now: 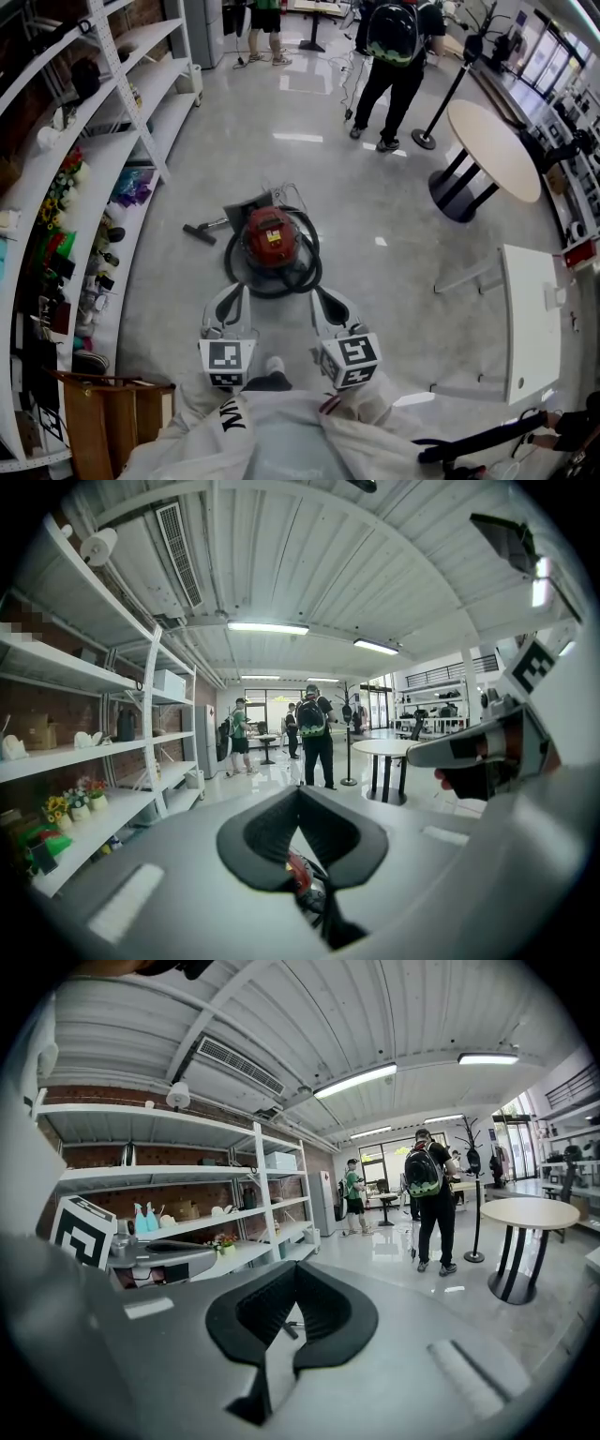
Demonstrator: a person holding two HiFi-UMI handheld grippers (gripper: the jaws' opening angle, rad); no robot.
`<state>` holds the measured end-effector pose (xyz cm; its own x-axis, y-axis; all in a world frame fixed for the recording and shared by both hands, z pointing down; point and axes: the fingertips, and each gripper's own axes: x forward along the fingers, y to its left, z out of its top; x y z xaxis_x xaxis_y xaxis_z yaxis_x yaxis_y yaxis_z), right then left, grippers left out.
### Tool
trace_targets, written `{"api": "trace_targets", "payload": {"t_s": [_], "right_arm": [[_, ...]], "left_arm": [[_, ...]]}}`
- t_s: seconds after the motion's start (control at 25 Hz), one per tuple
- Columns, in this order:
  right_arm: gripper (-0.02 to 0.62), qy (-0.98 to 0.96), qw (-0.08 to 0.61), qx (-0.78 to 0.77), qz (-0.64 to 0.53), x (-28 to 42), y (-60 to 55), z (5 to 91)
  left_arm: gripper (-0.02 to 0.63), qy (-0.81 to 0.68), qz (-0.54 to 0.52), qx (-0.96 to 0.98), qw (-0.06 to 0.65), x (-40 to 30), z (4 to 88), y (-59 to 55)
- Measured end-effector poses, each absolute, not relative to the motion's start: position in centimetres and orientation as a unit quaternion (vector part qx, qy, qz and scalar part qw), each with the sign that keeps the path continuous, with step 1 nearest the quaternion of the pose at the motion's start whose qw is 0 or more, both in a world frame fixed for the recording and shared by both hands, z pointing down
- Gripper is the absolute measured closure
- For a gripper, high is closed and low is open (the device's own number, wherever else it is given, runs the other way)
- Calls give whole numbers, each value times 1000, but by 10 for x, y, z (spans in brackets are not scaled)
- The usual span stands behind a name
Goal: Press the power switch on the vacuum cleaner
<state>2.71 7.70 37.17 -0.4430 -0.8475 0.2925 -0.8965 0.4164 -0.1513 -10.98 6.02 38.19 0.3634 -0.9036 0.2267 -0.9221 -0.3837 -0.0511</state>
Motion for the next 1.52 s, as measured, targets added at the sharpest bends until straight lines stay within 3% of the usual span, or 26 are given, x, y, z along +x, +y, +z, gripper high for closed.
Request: {"api": "trace_targets", "payload": {"t_s": [1.52], "right_arm": [[595,-843,87,517,117,8,5,365]], "left_arm": [[606,-567,95,818,32,-135,381,-3]]}}
